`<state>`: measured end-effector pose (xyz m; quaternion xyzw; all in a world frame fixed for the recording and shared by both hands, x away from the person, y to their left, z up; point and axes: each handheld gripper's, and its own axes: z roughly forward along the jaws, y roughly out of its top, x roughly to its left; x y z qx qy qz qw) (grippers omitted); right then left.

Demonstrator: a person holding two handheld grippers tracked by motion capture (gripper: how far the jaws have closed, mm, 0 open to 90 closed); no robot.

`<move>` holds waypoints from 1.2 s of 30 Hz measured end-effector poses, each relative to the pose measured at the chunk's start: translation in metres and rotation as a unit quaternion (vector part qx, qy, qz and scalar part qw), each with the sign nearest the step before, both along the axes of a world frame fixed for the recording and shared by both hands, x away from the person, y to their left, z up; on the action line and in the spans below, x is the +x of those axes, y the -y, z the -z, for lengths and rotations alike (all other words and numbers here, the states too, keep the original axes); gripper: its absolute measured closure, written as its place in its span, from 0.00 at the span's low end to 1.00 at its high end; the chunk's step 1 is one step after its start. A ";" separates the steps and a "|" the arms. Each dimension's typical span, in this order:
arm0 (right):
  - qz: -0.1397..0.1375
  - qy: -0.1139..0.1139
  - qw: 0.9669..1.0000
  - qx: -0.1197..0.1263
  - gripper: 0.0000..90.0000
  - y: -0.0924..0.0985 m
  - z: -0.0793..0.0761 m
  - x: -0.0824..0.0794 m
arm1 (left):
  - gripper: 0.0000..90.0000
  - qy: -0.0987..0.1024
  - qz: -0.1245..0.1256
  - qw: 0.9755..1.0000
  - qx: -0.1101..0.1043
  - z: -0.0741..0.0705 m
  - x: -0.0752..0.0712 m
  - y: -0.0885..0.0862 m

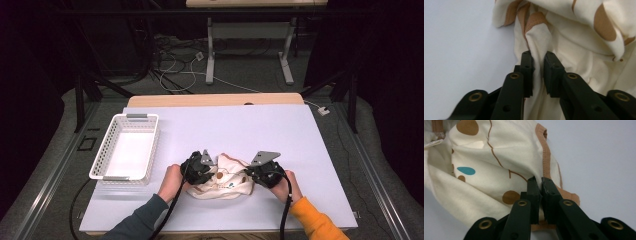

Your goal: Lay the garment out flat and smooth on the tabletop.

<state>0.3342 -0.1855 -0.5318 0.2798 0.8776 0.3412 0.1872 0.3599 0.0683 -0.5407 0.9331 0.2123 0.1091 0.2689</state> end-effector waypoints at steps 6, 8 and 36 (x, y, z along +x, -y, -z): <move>0.014 0.027 1.000 0.008 0.97 0.008 -0.007 -0.004 | 0.91 0.026 -0.011 1.000 -0.011 -0.010 -0.004 -0.009; 0.021 0.036 0.999 0.010 0.97 0.013 -0.010 -0.006 | 0.91 0.042 -0.023 0.999 -0.017 -0.015 -0.007 -0.014; 0.067 -0.007 0.998 -0.002 0.63 0.030 0.000 0.003 | 0.33 0.048 -0.084 0.995 -0.003 -0.026 -0.010 -0.036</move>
